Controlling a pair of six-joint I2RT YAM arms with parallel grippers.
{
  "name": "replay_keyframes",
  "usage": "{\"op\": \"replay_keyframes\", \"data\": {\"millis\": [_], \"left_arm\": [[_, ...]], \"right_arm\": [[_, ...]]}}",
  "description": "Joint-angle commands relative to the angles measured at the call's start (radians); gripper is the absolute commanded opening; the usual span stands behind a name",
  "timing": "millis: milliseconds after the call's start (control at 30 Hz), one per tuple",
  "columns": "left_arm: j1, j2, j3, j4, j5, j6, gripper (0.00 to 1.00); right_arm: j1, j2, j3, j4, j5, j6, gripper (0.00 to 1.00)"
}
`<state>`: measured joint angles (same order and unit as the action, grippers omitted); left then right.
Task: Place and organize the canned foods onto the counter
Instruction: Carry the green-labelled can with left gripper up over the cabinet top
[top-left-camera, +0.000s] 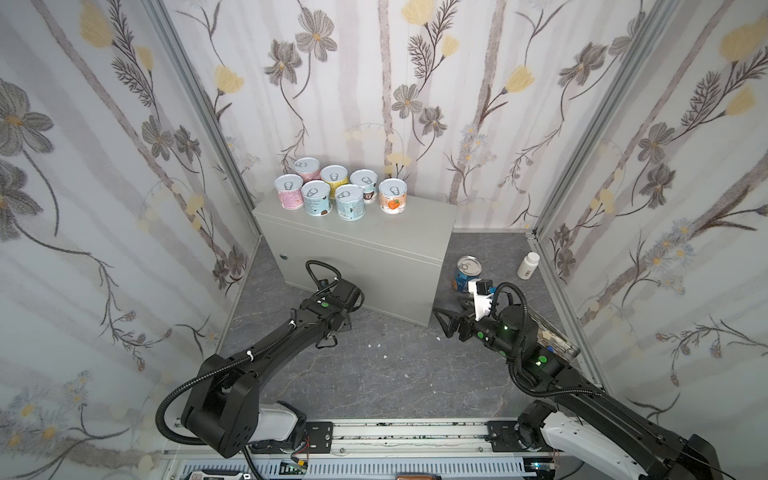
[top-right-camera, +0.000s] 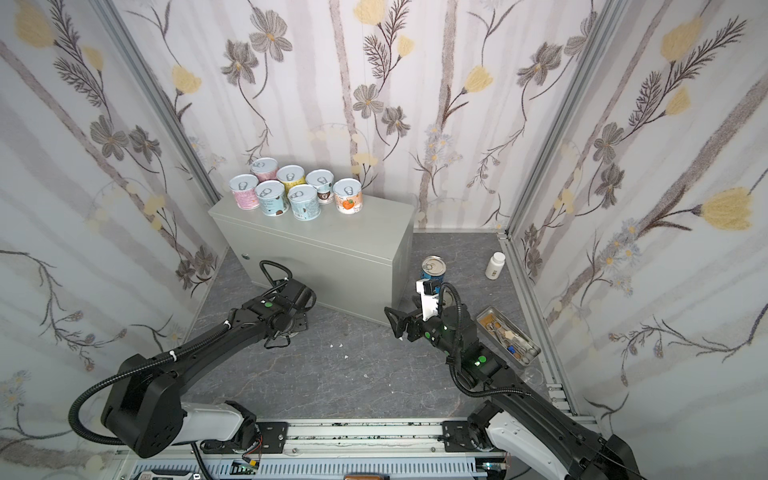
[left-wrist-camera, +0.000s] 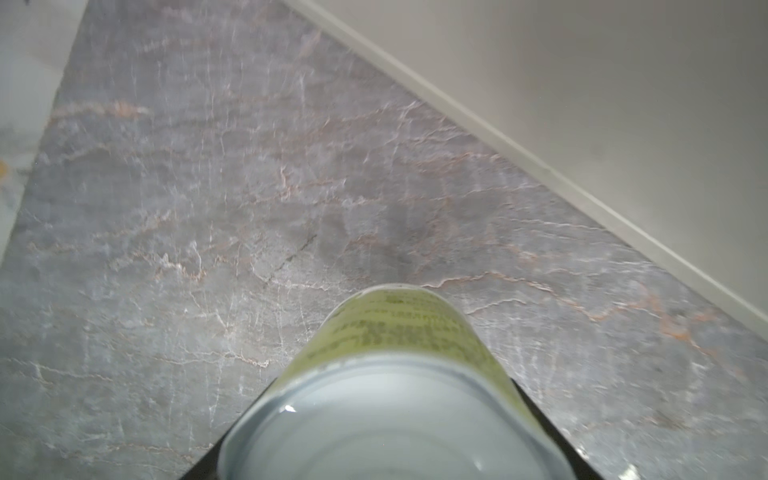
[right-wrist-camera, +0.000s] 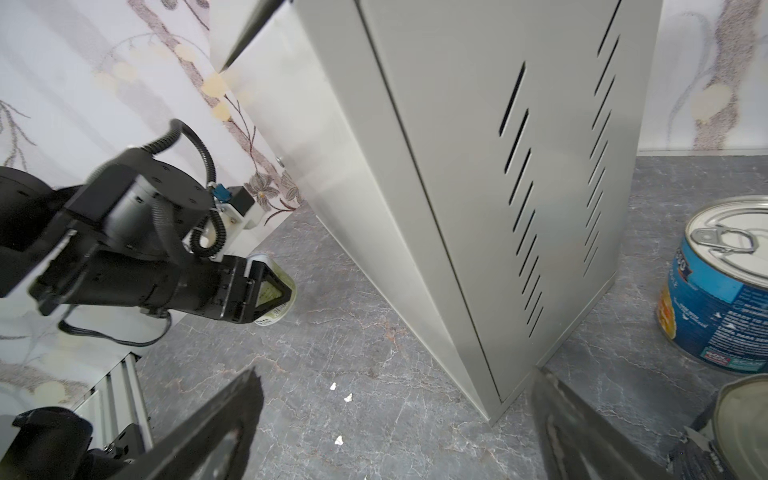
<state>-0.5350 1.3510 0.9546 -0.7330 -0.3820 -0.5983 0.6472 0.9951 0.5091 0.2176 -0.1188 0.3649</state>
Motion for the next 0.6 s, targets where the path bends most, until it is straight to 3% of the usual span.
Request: {"op": "replay_keyframes", "data": {"millis": [0,300,567], "left_arm": [[-0.028,-0.017,0.092,-0.082,-0.047,0.107,0.34],[-0.099,0.045,0.432,-0.324,-0.042,0.215,0.34],[-0.114,0.044,0.625,-0.374,0.06,0.263,0.31]], "right_arm": [[-0.003,0.015,0.023,-0.005,0.04,-0.015,1.0],[-0.003,0.058,0.081,-0.072,0.041,-0.002,1.0],[0.001,0.045,0.145,-0.174,0.083,-0.009,1.0]]}}
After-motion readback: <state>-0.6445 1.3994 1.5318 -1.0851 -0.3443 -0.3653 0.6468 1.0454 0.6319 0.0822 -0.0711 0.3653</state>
